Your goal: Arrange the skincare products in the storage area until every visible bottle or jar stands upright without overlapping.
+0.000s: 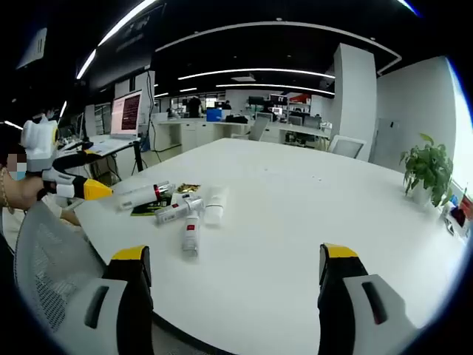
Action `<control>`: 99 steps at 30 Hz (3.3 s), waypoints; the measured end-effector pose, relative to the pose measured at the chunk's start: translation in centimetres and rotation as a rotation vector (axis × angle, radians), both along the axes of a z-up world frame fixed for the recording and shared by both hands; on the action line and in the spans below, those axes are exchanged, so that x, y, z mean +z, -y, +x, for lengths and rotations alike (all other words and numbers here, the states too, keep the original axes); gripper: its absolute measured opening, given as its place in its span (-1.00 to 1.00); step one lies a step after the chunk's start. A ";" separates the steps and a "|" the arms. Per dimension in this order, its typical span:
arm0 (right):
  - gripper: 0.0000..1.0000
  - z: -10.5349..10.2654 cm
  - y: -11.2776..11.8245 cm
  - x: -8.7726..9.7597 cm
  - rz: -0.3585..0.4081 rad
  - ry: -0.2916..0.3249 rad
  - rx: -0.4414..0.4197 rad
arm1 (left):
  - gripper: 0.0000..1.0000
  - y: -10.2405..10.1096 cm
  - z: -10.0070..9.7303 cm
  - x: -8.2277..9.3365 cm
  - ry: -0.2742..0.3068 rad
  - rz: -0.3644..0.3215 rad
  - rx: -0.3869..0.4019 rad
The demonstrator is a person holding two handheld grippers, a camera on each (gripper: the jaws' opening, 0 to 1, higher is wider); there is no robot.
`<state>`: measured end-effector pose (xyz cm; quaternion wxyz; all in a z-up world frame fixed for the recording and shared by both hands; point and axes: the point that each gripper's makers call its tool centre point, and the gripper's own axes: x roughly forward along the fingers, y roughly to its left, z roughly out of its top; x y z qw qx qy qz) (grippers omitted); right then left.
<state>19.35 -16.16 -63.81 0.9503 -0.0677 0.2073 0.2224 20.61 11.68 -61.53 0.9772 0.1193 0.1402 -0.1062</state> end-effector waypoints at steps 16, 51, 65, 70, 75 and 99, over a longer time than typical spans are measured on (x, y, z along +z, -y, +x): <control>0.87 -0.3 -0.2 -1.4 0.005 -0.119 0.021 | 0.78 0.0 0.1 -0.9 -0.040 0.031 0.000; 0.81 6.3 -5.7 -2.8 -0.116 -0.159 0.148 | 0.66 -0.4 0.2 -2.0 -0.078 0.055 -0.037; 0.71 8.2 -14.3 -2.1 0.018 -0.210 0.230 | 0.61 -1.2 0.1 -0.7 -0.032 0.038 0.007; 0.69 8.8 -17.2 -2.1 0.033 -0.224 0.258 | 0.62 -1.3 0.1 -0.1 -0.009 0.008 0.015; 0.69 9.3 -18.8 -2.2 0.040 -0.233 0.264 | 0.69 -2.2 0.3 -0.1 -0.035 -0.099 0.037; 0.70 9.8 -17.9 -2.2 0.025 -0.226 0.198 | 0.64 -3.3 -0.1 -1.0 -0.093 -0.083 -0.003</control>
